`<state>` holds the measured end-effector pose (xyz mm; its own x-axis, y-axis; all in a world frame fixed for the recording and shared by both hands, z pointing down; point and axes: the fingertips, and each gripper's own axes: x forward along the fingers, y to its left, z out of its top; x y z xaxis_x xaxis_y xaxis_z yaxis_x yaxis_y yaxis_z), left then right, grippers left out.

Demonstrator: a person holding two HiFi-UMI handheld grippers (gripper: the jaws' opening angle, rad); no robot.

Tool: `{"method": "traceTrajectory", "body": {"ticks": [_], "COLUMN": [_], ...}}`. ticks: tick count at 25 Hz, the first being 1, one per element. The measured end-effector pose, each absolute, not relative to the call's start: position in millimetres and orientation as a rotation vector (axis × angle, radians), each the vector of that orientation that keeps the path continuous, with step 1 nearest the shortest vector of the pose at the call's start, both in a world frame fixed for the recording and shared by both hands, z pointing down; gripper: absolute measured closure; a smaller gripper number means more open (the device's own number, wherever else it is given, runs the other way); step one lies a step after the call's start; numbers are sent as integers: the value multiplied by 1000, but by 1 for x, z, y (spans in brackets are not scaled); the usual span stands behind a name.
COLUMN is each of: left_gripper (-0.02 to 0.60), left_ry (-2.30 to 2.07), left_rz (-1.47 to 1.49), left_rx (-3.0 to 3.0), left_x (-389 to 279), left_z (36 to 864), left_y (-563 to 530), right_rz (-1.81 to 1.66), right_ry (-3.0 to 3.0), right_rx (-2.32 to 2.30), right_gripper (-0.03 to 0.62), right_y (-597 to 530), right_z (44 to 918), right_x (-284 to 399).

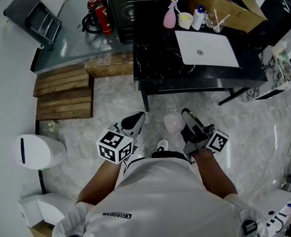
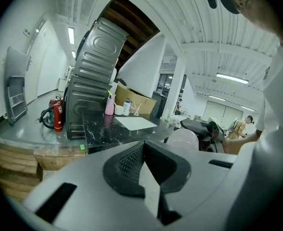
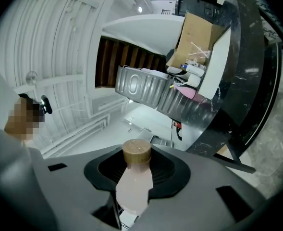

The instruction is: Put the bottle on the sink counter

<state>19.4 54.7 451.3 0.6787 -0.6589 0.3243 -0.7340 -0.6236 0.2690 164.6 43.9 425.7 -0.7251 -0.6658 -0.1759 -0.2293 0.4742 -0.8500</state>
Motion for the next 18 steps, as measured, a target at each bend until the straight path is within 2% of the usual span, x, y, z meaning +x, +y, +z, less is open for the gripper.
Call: {"method": "traceTrajectory", "body": {"ticks": [18], "left_gripper": [568], "left_ry": [-1203], "left_rz": [282], "left_rx": [2475], "left_x": [45], "left_z": [440], "left_y": [-16], "right_rz": [-1160], "right_ry": [2294], "right_rx": [-670], "right_gripper": [442], "right_y": [-36], "right_z": [416], "right_x": [198]}}
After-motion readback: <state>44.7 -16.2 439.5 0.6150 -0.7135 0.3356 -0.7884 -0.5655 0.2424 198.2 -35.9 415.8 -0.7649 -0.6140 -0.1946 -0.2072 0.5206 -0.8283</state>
